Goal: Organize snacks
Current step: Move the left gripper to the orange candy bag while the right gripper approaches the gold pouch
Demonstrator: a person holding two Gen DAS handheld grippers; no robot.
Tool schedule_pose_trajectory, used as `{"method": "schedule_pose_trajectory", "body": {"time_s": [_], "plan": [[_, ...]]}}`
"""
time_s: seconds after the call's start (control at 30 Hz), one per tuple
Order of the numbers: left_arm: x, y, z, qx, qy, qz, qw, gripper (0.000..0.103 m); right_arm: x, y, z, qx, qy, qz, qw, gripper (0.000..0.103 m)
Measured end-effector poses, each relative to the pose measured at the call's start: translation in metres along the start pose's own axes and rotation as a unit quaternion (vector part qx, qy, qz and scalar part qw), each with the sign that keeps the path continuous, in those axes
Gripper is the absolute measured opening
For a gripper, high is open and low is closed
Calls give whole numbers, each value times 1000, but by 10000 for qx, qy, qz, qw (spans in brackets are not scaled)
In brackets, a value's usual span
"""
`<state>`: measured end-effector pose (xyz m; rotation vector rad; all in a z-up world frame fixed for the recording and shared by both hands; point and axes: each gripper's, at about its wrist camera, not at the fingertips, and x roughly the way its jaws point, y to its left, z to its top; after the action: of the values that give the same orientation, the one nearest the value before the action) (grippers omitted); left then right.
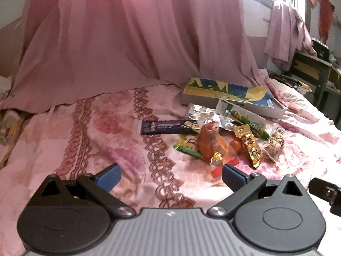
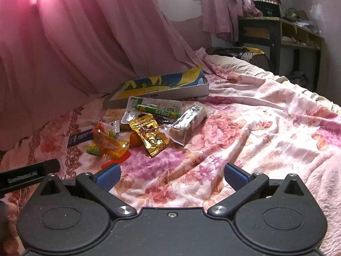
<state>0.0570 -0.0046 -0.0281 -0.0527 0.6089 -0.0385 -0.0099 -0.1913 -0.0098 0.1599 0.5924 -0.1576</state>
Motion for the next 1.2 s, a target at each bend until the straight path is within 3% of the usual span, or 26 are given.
{"method": "schedule_pose_trajectory", "body": {"time_s": [0.17,0.43,0.6,0.77,1.0,1.2], "plan": [[16,-11,6,198,50,-52,9998,103,8,-5,10,120,91,112,9998,103],[43,-19,10,422,183,-134,9989,103,39,-24,16,635,651,167,9957,103],[64,-18,11,464,370,-231,9980,103,60,-28,26,290,800,226,9961,103],[75,-17,8,559,518,-380,9964,103,92,-39,39,396,1227,531,9902,103],[89,-18,17,357,542,-503,9966,103,129,-27,55,-358,1544,1223,9798,102],[97,-15,27,141,413,-519,9977,103,154,-12,72,-1034,1368,1653,9712,102]]}}
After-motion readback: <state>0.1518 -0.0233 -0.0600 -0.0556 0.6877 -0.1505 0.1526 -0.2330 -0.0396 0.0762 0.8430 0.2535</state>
